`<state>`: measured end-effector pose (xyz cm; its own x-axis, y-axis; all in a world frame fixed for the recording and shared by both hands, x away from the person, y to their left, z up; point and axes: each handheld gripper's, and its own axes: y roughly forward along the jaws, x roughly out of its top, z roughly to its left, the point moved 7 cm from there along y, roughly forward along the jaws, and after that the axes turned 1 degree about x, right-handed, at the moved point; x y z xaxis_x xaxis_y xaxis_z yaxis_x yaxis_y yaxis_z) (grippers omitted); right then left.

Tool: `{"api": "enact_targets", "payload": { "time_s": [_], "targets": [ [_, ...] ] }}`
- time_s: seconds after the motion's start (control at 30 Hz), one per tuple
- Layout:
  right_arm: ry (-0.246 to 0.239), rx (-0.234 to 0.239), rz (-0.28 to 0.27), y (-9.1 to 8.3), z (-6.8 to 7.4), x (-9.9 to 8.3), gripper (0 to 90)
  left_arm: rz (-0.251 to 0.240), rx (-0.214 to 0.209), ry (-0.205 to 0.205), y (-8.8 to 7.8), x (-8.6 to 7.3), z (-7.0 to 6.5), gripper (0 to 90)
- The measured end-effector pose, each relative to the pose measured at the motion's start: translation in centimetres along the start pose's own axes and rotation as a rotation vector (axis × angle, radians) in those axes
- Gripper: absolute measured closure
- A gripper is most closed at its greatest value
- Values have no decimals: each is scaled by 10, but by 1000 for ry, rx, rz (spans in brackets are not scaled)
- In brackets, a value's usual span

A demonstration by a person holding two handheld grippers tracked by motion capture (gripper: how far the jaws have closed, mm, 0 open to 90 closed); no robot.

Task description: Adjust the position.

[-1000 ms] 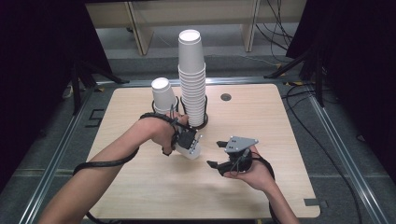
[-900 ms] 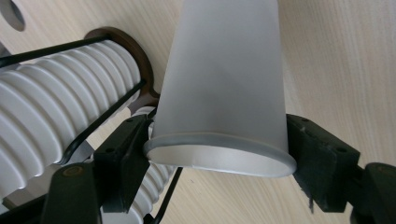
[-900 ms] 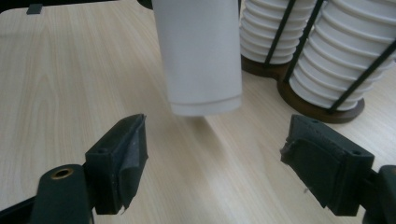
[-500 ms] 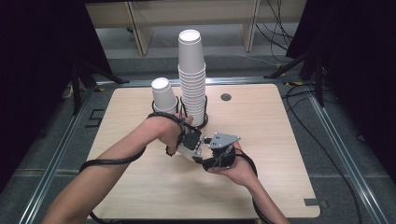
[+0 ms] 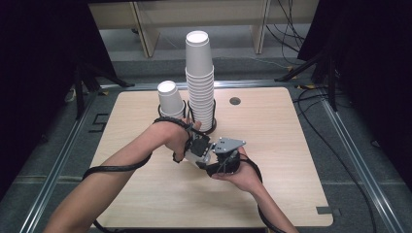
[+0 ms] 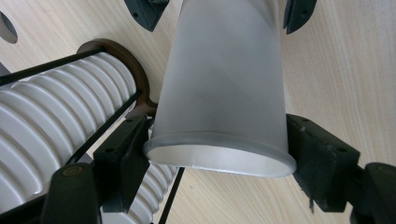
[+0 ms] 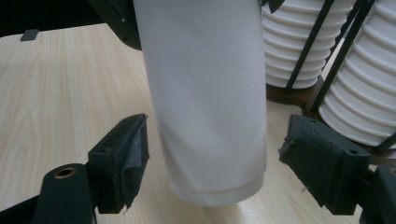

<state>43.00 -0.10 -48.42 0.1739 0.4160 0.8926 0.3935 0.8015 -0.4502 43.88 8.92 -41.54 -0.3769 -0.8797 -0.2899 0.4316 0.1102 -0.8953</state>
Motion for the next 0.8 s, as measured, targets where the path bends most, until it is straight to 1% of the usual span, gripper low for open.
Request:
{"api": "enact_targets", "payload": {
  "time_s": [0.03,0.07,0.17,0.2,0.23,0.27,0.3,0.33,0.37,0.4,0.43,0.47,0.53,0.57,0.6,0.63,0.67,0.7,0.73,0.77,0.8],
  "targets": [
    [-15,-1,-3,0,-2,0,226,1,-1,3,0,0,0,255],
    [-16,0,-10,1,-2,0,226,-2,3,5,0,0,0,254],
    [16,15,6,1,0,-3,225,-2,2,5,0,0,1,254],
    [16,14,7,2,0,-3,224,-4,7,6,0,0,1,254],
    [17,11,2,2,0,-3,225,-7,15,16,-1,1,2,255],
    [22,5,-1,2,0,-3,224,-10,11,4,-1,1,1,254],
    [17,6,-4,2,0,-3,225,-14,14,1,-1,1,1,254],
    [18,7,3,2,0,-4,225,-11,15,9,-2,1,2,254],
    [13,12,-5,3,0,-4,224,-10,24,19,-3,2,3,254],
    [4,12,1,3,-1,-5,225,-12,27,19,-3,2,3,254],
    [37,16,1,4,2,-6,225,-10,25,21,-3,2,3,254],
    [21,13,12,4,1,-7,224,-14,27,20,-2,3,3,254],
    [13,16,16,5,1,-8,224,-14,20,18,-3,3,2,255],
    [15,13,12,6,1,-8,224,-14,17,14,-3,4,2,254],
    [26,16,21,6,2,-9,224,-6,18,9,-5,3,2,254],
    [16,8,11,7,1,-9,224,-16,15,7,-4,4,2,254],
    [27,16,22,7,2,-11,224,-21,18,-3,-4,4,1,254],
    [29,18,25,7,2,-11,224,-20,16,-1,-5,4,2,254],
    [-2,9,13,8,0,-11,226,-22,15,0,-5,4,2,254],
    [20,9,14,9,1,-12,227,-23,14,1,-5,4,2,254],
    [22,7,16,9,1,-12,233,-19,25,-5,-6,4,2,254]
  ]
}}
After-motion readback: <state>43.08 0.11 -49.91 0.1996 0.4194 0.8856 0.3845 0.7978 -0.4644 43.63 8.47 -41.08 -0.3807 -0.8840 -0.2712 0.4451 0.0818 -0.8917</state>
